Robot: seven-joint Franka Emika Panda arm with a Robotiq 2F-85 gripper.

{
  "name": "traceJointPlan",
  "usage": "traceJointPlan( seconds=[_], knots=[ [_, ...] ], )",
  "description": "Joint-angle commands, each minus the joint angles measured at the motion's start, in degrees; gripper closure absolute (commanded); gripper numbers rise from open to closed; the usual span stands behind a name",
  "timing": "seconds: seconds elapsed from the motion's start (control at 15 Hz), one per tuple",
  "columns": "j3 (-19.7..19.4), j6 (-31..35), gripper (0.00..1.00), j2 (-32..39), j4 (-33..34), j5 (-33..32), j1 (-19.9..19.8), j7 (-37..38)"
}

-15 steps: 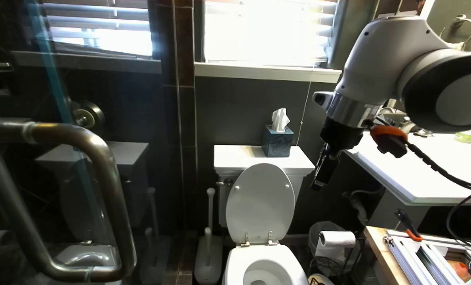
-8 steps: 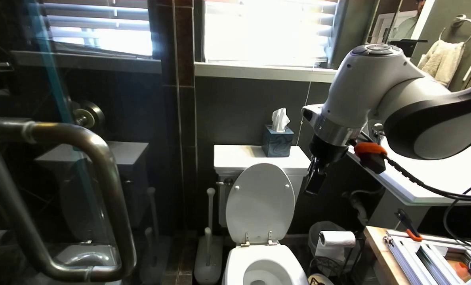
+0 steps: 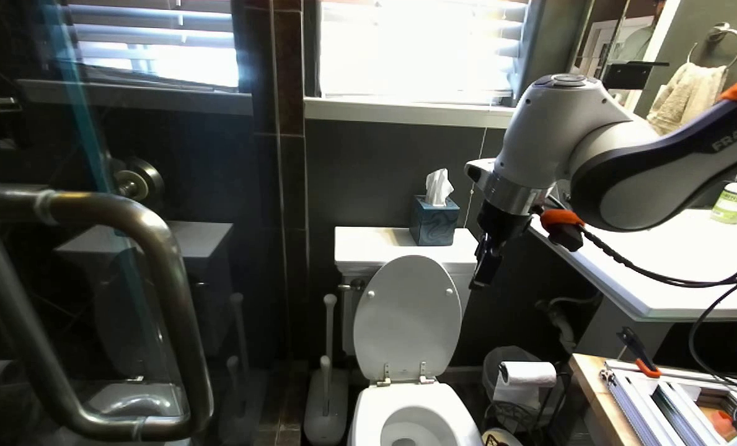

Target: Close the toilet lid

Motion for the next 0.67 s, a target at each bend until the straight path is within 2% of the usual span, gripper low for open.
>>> traceJointPlan(
  seconds=[0.0, 0.07, 0.2, 0.27, 0.47, 0.6],
  knots=[
    [-6.9, 7.8, 0.0, 11.2, 7.6, 0.3, -0.5, -10.5],
    [-8.4, 11.1, 0.0, 14.2, 9.4, 1.3, -0.3, -12.6],
    [-11.1, 16.7, 0.0, 19.6, 12.0, 7.6, 0.7, -20.7],
    [-11.1, 19.4, 0.0, 22.5, 13.1, 12.0, 0.7, -25.3],
    [-7.6, 22.7, 0.0, 29.3, 17.5, 17.6, -2.8, -33.0],
    [-7.8, 22.5, 0.0, 34.1, 21.9, 16.8, -3.4, -31.9]
  ],
)
